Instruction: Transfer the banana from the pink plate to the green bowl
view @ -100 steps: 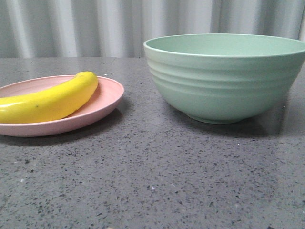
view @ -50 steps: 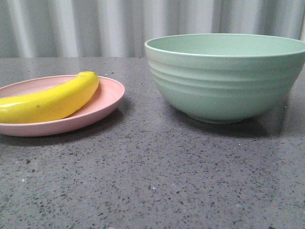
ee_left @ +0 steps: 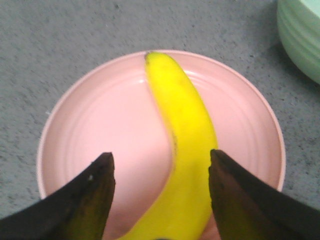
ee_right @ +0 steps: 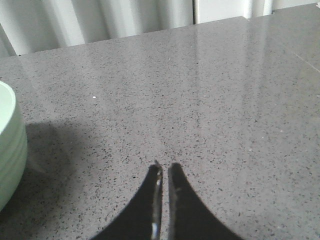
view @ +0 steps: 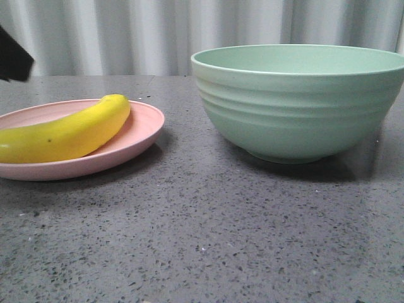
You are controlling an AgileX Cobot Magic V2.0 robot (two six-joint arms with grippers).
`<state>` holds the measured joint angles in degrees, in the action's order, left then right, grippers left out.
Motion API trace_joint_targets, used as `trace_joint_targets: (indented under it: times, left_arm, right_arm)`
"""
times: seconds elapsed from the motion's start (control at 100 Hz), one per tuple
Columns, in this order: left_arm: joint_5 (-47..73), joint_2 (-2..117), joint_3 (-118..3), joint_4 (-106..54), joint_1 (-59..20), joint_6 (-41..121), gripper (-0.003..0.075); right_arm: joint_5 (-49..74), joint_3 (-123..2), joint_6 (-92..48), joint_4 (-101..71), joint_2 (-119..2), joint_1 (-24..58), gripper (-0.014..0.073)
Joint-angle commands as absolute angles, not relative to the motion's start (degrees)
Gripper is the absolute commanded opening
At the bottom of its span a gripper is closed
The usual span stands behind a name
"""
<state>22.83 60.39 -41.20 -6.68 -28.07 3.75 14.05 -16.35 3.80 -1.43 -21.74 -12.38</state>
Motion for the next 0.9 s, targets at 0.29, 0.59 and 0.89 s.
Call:
trace_joint_targets:
  times: [0.29, 0.59, 0.89]
  left_arm:
    - [32.88, 74.47, -53.93, -11.11, -28.79, 5.21, 0.0387]
    - [38.07, 77.88, -55.71, -11.22, -28.79, 7.15, 0.0386]
    - [38.42, 77.88, -55.71, -11.22, -28.79, 8.86, 0.0386]
  right_arm:
    - [9.35, -18.33, 3.66, -1.52, -22.62, -12.61, -0.0071]
    - [9.35, -18.33, 3.66, -1.52, -22.62, -12.61, -0.0071]
    - [9.35, -18.33, 3.66, -1.52, -22.62, -12.61, -0.0071]
